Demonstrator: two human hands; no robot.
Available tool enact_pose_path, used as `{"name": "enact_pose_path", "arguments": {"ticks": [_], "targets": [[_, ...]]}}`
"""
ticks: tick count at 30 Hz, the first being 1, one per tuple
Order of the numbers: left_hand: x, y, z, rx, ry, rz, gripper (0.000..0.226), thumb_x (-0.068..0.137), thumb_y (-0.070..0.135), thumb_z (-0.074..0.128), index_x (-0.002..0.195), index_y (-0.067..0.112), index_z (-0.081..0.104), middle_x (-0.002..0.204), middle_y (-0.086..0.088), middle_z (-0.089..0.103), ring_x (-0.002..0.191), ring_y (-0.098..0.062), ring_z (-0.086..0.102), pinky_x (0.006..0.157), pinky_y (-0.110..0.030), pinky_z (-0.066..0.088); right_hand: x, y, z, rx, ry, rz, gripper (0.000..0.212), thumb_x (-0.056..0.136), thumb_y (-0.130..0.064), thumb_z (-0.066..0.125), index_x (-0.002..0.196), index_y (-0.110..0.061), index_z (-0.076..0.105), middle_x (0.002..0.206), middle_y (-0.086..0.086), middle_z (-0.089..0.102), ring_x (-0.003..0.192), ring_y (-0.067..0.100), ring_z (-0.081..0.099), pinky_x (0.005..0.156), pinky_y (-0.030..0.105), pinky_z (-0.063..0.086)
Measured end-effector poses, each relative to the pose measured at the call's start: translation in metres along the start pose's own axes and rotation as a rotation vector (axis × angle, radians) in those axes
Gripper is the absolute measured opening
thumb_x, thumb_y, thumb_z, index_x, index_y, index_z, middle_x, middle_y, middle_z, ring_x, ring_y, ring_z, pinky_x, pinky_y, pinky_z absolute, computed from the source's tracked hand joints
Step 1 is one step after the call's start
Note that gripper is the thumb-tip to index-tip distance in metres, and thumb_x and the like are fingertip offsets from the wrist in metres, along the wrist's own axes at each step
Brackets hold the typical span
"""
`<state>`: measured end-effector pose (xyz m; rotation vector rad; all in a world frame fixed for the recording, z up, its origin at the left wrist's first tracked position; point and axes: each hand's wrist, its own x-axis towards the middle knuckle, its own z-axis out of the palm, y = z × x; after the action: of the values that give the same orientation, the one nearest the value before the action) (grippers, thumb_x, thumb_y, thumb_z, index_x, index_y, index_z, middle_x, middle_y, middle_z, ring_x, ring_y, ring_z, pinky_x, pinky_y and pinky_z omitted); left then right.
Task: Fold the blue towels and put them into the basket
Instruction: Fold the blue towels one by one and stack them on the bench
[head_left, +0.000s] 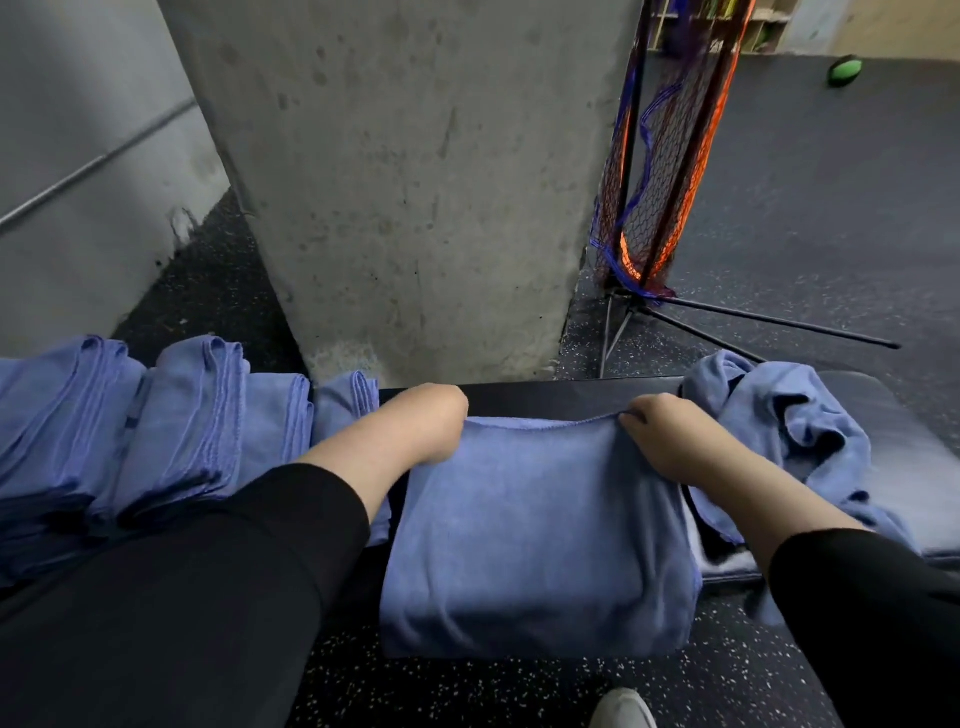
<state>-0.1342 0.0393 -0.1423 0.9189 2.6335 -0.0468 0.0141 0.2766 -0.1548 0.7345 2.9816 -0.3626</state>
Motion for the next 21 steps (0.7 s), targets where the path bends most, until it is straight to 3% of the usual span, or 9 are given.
{"name": "enact_pose_path", "arguments": {"ticks": [6, 9, 11, 13, 16, 19, 21], "targets": [[0.025, -0.011, 0.006, -0.053, 0.072, -0.063, 0.016, 0.093, 0.005, 0.052, 0.096, 0.009, 0.068, 0.087, -0.006, 0.061, 0.072, -0.026, 0.05, 0.06, -0.03, 0.039, 0.017, 0.005, 0.01, -0.082, 0.105, 0.013, 0.028, 0.103, -0.031, 0.048, 0.091, -0.011, 0.063, 0.103, 0.016, 0.071, 0.097, 0.038, 0.064, 0.074, 0.036, 0.046], [0.025, -0.009, 0.01, -0.007, 0.125, -0.089, 0.015, 0.091, 0.006, 0.06, 0.101, 0.015, 0.067, 0.097, -0.004, 0.061, 0.089, -0.029, 0.06, 0.068, -0.035, 0.043, 0.017, 0.002, 0.017, -0.089, 0.17, 0.012, 0.019, 0.097, -0.03, 0.055, 0.088, -0.013, 0.058, 0.099, 0.013, 0.071, 0.095, 0.037, 0.065, 0.067, 0.035, 0.043], [0.023, -0.007, 0.013, 0.061, 0.175, -0.03, 0.018, 0.091, 0.007, 0.062, 0.106, 0.017, 0.064, 0.107, -0.004, 0.058, 0.101, -0.03, 0.061, 0.071, -0.037, 0.041, 0.018, 0.002, 0.018, -0.098, 0.134, -0.017, 0.019, 0.092, -0.028, 0.058, 0.098, -0.011, 0.062, 0.104, 0.012, 0.067, 0.098, 0.036, 0.064, 0.073, 0.037, 0.049], [0.02, -0.006, 0.011, 0.099, 0.181, 0.061, 0.023, 0.091, 0.011, 0.058, 0.112, 0.018, 0.064, 0.114, -0.004, 0.056, 0.108, -0.029, 0.058, 0.08, -0.039, 0.041, 0.017, 0.004, 0.015, -0.131, -0.005, -0.057, 0.027, 0.086, -0.029, 0.061, 0.107, -0.012, 0.064, 0.109, 0.01, 0.06, 0.103, 0.035, 0.063, 0.083, 0.04, 0.052], [0.015, -0.005, 0.007, 0.152, 0.131, 0.097, 0.016, 0.091, 0.019, 0.059, 0.107, 0.017, 0.063, 0.11, -0.001, 0.058, 0.109, -0.026, 0.055, 0.09, -0.042, 0.035, 0.016, 0.009, 0.012, -0.21, -0.113, -0.069, 0.034, 0.082, -0.031, 0.066, 0.113, -0.017, 0.063, 0.111, 0.007, 0.058, 0.107, 0.032, 0.06, 0.087, 0.039, 0.051], [0.01, -0.005, 0.006, 0.164, 0.104, 0.082, 0.011, 0.094, 0.026, 0.061, 0.094, 0.018, 0.054, 0.099, 0.001, 0.059, 0.107, -0.025, 0.053, 0.099, -0.046, 0.032, 0.015, 0.009, 0.013, -0.187, -0.082, -0.041, 0.031, 0.081, -0.03, 0.065, 0.109, -0.018, 0.061, 0.11, 0.007, 0.065, 0.105, 0.033, 0.062, 0.082, 0.04, 0.052], [0.007, -0.004, 0.004, 0.166, 0.083, 0.076, 0.014, 0.094, 0.025, 0.061, 0.085, 0.018, 0.051, 0.095, 0.001, 0.057, 0.106, -0.026, 0.053, 0.096, -0.045, 0.031, 0.013, 0.006, 0.012, -0.201, -0.065, -0.023, 0.018, 0.084, -0.031, 0.063, 0.096, -0.019, 0.059, 0.107, 0.006, 0.067, 0.102, 0.032, 0.063, 0.073, 0.035, 0.049]]}}
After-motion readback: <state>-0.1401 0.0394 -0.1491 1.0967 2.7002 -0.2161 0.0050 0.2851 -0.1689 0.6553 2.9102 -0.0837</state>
